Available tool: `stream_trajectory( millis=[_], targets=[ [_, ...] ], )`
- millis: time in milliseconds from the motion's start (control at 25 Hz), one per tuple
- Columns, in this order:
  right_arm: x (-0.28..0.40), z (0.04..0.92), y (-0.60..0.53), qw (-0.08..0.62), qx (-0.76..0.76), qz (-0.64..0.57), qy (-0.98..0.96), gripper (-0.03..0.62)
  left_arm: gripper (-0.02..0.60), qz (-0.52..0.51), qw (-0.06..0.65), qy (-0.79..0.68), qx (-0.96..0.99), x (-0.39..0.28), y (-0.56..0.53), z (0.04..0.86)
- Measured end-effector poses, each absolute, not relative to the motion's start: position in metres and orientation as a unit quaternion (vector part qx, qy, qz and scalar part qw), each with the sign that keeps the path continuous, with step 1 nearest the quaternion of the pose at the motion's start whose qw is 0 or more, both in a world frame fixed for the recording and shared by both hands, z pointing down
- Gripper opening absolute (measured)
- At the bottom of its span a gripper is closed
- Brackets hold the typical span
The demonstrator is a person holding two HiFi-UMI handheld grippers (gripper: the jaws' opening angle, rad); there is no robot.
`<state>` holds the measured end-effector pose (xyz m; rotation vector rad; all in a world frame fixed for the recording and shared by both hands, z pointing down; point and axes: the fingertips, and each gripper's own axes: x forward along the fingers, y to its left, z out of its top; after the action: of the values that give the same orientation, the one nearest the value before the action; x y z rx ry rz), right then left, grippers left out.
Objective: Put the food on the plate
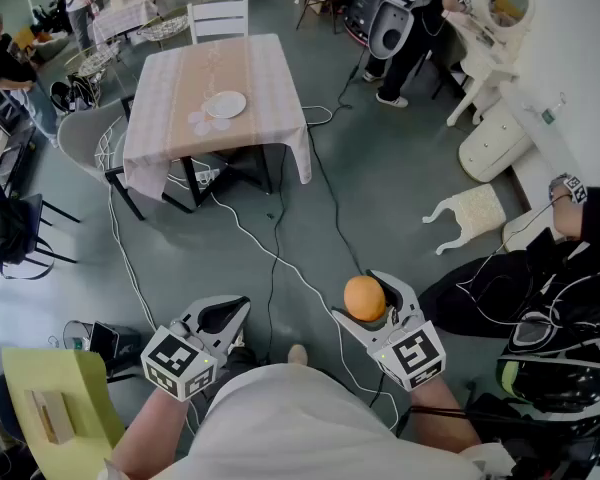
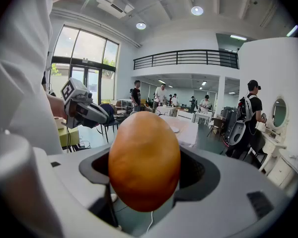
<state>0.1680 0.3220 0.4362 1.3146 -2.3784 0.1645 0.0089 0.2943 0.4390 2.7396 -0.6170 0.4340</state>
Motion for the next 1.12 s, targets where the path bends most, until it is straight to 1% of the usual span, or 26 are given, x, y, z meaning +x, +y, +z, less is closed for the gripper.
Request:
stream_trajectory(
  millis=[240, 440, 680, 920, 1120],
  targets=[
    [0.166, 0.464, 0.352, 0.205, 0.462, 0.059, -0.861, 0.354, 0.009, 0.154, 0.155, -0.225, 0.950, 0.005, 0.326, 0.464],
    [0.191, 0.452, 0.347, 0.198, 0.450, 0.073, -0.868, 0.354, 0.009, 0.156, 0.162, -0.241, 0.944, 0.029, 0.323, 0.439],
    [0.179, 0.463, 0.329, 0.199, 0.420, 0.089, -0.881, 0.354, 0.010, 0.158, 0.165, -0.249, 0.941, 0.027, 0.313, 0.443],
    [0.160, 0.468, 0.274, 0.206, 0.412, 0.088, -0.883, 0.354, 0.009, 0.152, 0.158, -0.247, 0.944, 0.013, 0.263, 0.447],
    [0.139, 0.458, 0.194, 0.216, 0.417, 0.081, -0.879, 0.353, 0.009, 0.138, 0.144, -0.253, 0.947, -0.010, 0.180, 0.435]
  ],
)
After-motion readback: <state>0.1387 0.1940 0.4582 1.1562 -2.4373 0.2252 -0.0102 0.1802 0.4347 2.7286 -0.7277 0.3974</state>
